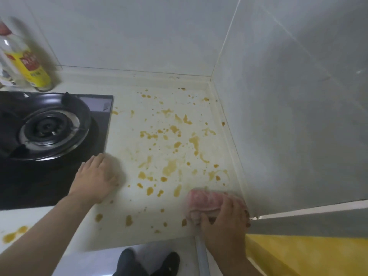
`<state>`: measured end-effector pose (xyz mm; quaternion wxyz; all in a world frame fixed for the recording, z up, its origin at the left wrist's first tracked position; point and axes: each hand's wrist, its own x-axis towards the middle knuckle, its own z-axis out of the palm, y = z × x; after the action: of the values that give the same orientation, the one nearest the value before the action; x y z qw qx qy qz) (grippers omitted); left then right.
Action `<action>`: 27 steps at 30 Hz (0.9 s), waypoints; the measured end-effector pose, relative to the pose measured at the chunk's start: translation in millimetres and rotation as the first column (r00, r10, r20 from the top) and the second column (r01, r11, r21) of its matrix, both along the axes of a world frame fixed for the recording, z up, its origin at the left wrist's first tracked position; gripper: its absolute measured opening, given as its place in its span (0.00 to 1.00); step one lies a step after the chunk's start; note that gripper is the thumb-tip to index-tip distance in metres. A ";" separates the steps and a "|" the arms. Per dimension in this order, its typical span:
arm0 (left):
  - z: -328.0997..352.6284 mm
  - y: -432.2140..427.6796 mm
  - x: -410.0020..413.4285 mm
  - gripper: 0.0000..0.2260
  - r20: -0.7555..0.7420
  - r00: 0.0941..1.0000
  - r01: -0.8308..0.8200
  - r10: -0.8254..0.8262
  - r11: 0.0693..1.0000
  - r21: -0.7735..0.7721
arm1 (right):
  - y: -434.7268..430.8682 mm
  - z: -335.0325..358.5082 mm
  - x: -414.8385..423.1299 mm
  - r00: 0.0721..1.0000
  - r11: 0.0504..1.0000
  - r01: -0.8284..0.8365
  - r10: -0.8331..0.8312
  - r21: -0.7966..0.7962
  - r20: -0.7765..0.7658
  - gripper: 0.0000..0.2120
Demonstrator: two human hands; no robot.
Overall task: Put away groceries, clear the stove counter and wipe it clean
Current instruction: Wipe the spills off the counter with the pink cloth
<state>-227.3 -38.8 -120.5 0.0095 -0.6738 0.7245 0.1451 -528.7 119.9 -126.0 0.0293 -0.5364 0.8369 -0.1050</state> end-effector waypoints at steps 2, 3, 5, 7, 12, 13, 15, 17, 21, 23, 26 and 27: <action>1.7 1.6 1.1 0.24 -0.050 0.998 -0.027 0.027 1.000 -0.009 | -1.0 -1.3 2.2 1.000 0.998 0.028 -0.028 0.064 -0.003 0.40; 2.4 1.1 2.6 0.25 -0.071 0.997 -0.035 0.035 0.999 -0.008 | -1.7 -2.3 4.2 0.999 0.994 0.033 -0.032 0.104 -0.015 0.41; 4.8 -1.6 7.3 0.24 -0.104 0.992 -0.066 0.065 0.998 -0.002 | -4.5 -3.4 9.8 0.999 0.985 0.033 -0.028 0.167 -0.033 0.45; 6.9 -6.0 15.3 0.25 -0.139 0.981 -0.138 0.136 0.990 -0.006 | -7.4 -2.0 11.2 0.999 0.977 0.031 -0.026 0.209 -0.024 0.46; 2.7 -12.9 30.6 0.24 -0.089 0.984 -0.150 0.152 0.988 0.032 | 7.4 -5.0 -9.3 0.997 0.972 -0.037 0.050 0.231 -0.052 0.32; 2.0 -13.0 31.3 0.24 -0.098 0.982 -0.156 0.160 0.987 0.041 | 11.1 -5.0 -13.5 0.993 0.975 -0.063 0.081 0.213 -0.080 0.30; -0.8 -13.2 31.0 0.24 -0.102 0.980 -0.164 0.168 0.986 0.041 | 12.6 -1.1 -16.1 0.987 0.971 -0.082 0.110 0.223 -0.115 0.28; -3.3 -13.8 29.3 0.24 -0.085 0.983 -0.162 0.164 0.986 0.033 | 7.8 4.9 -11.3 0.990 0.961 -0.052 0.086 0.272 -0.111 0.29; -8.2 -13.6 27.3 0.25 -0.081 0.982 -0.172 0.171 0.985 0.001 | -3.4 8.8 1.8 0.998 0.934 0.022 -0.041 0.358 0.044 0.38; -11.6 -13.0 30.3 0.27 -0.088 0.980 -0.178 0.178 0.984 0.008 | -7.2 9.0 5.0 0.996 0.943 0.027 -0.055 0.332 0.074 0.41; -16.0 -12.7 34.0 0.31 -0.132 0.975 -0.176 0.176 0.984 0.012 | -12.8 12.9 6.5 0.995 0.933 0.049 -0.078 0.357 0.068 0.48; -15.3 -12.6 33.6 0.29 -0.146 0.972 -0.185 0.184 0.983 0.011 | -12.7 13.6 7.2 0.994 0.932 0.059 -0.086 0.357 0.061 0.49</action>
<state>-193.7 -51.4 -135.8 -0.0582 -0.7257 0.6577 0.1935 -521.4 107.3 -112.4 0.1531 -0.4869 0.8595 0.0265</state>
